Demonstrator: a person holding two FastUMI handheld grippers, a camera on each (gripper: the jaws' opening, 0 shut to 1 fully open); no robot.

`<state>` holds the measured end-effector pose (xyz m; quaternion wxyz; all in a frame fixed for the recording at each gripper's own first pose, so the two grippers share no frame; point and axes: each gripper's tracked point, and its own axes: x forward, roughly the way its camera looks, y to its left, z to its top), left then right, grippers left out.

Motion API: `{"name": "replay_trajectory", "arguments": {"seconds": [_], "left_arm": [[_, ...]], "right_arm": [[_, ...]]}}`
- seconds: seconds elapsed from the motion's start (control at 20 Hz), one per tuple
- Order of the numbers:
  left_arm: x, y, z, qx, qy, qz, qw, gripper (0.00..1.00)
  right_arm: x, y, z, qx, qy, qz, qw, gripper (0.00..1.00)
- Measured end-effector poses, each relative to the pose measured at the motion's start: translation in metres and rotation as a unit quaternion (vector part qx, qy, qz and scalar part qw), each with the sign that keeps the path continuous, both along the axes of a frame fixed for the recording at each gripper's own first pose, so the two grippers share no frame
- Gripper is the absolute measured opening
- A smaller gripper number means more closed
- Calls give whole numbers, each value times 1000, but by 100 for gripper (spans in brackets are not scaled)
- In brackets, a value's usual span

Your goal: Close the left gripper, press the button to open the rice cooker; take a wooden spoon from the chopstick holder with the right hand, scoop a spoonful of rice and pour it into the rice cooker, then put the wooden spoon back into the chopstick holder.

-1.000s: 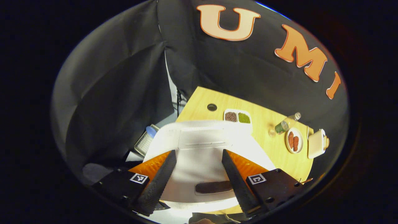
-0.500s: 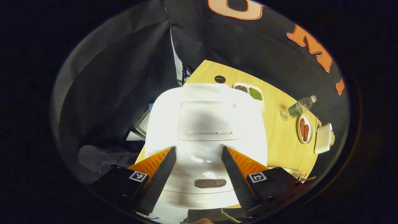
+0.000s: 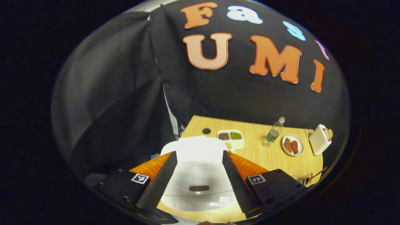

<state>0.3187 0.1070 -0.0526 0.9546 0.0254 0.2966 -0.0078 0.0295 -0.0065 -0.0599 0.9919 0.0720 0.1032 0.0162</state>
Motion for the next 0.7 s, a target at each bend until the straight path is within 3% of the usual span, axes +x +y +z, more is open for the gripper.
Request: {"name": "replay_trajectory", "arguments": {"seconds": [0.15,0.4,0.5,0.7], "left_arm": [[-11,-18,66,-3,-107,-16,994,100],[-50,-46,150,7,-245,-35,969,100],[-64,-58,172,-1,-283,-46,958,100],[-98,-73,181,-11,-308,-58,949,100]], "right_arm": [[-2,7,18,0,-20,10,1000,93],[-9,17,56,-4,-72,20,997,93],[-12,18,70,-10,-94,17,995,93],[-19,16,88,-36,-119,6,992,93]]}}
